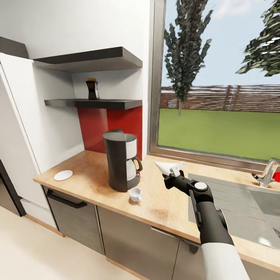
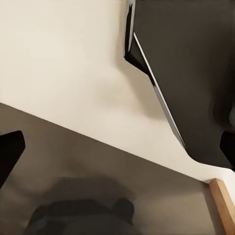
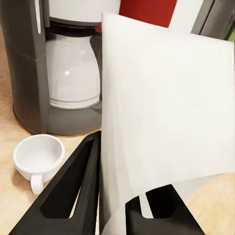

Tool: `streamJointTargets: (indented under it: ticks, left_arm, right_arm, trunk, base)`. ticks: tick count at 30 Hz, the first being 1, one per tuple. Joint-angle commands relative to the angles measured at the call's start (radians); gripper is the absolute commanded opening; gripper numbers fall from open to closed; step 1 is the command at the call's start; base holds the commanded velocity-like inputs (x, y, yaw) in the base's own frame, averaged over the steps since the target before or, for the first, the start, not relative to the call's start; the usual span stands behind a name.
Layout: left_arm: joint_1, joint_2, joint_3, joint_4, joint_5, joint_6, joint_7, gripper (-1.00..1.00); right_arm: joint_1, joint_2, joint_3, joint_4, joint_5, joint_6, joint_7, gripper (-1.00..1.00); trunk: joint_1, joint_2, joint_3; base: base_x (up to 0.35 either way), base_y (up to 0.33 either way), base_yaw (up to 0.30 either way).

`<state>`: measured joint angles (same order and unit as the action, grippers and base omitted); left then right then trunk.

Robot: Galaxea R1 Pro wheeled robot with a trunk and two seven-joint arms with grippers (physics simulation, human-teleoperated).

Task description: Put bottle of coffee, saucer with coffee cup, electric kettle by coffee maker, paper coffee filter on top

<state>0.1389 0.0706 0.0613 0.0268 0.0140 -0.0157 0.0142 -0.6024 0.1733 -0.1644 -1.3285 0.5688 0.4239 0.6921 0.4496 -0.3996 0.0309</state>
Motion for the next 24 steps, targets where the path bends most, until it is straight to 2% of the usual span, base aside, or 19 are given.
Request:
streamJointTargets:
  ticks: [1,8,11,13,15,16,17,19,21,22,24]
  left_arm:
    - [0.0,0.0,0.006,0.001,0.001,-0.002,0.001,1.0]
    - [0.0,0.0,0.006,0.001,0.001,0.0,0.001,1.0]
    - [-0.001,0.001,0.005,0.001,0.0,0.003,0.001,1.0]
    - [0.0,0.002,0.005,0.001,0.0,0.004,0.0,1.0]
    - [0.0,0.002,0.005,0.001,-0.001,0.007,0.0,1.0]
    - [-0.001,0.002,0.005,0.001,-0.001,0.01,0.001,1.0]
    - [-0.001,0.002,0.005,0.001,-0.001,0.01,0.001,1.0]
    - [0.0,-0.001,0.004,0.001,-0.005,0.013,0.001,1.0]
    - [0.0,-0.004,0.002,0.002,-0.006,0.014,0.001,1.0]
    - [0.001,-0.008,0.002,0.002,-0.007,0.014,0.001,1.0]
    - [0.001,-0.009,0.001,0.002,-0.008,0.014,0.001,1.0]
  right_arm:
    - [0.0,0.001,-0.003,-0.001,0.005,0.004,0.009,-1.0]
    - [0.0,0.001,-0.002,0.0,0.006,0.004,0.009,-1.0]
    - [0.0,0.001,0.024,0.001,0.007,0.004,0.009,-1.0]
    - [-0.001,0.001,0.096,0.001,0.012,0.007,0.008,-1.0]
    - [-0.001,0.001,0.186,0.002,0.021,0.018,0.006,-1.0]
    - [-0.002,0.001,0.246,0.002,0.035,0.044,0.006,-1.0]
    - [-0.002,0.001,0.262,0.002,0.042,0.057,0.006,-1.0]
    - [-0.008,0.001,0.308,0.004,0.071,0.116,0.007,-1.0]
    - [-0.043,0.001,0.335,0.007,0.11,0.176,0.01,-1.0]
    - [-0.133,0.001,0.347,0.025,0.182,0.196,0.014,-1.0]
    - [-0.204,0.001,0.348,0.077,0.262,0.199,0.033,-1.0]
  trunk:
    - [0.0,0.0,0.001]
    - [0.0,0.0,0.011]
    - [0.0,0.0,0.012]
    - [0.0,0.0,0.012]
    - [0.0,0.0,0.012]
    - [0.0,0.0,0.012]
    - [0.0,0.0,0.012]
    - [0.0,0.0,0.012]
    - [0.0,0.0,0.012]
    - [0.0,0.0,0.012]
    - [0.0,0.0,0.012]
  base:
    - [0.0,0.0,0.0]
    - [0.0,0.0,0.0]
    - [0.0,0.0,0.0]
    - [0.0,0.0,0.0]
    - [0.0,0.0,0.0]
    - [0.0,0.0,0.0]
    - [0.0,0.0,0.0]
    - [0.0,0.0,0.0]
    - [0.0,0.0,0.0]
    - [0.0,0.0,0.0]
    - [0.0,0.0,0.0]
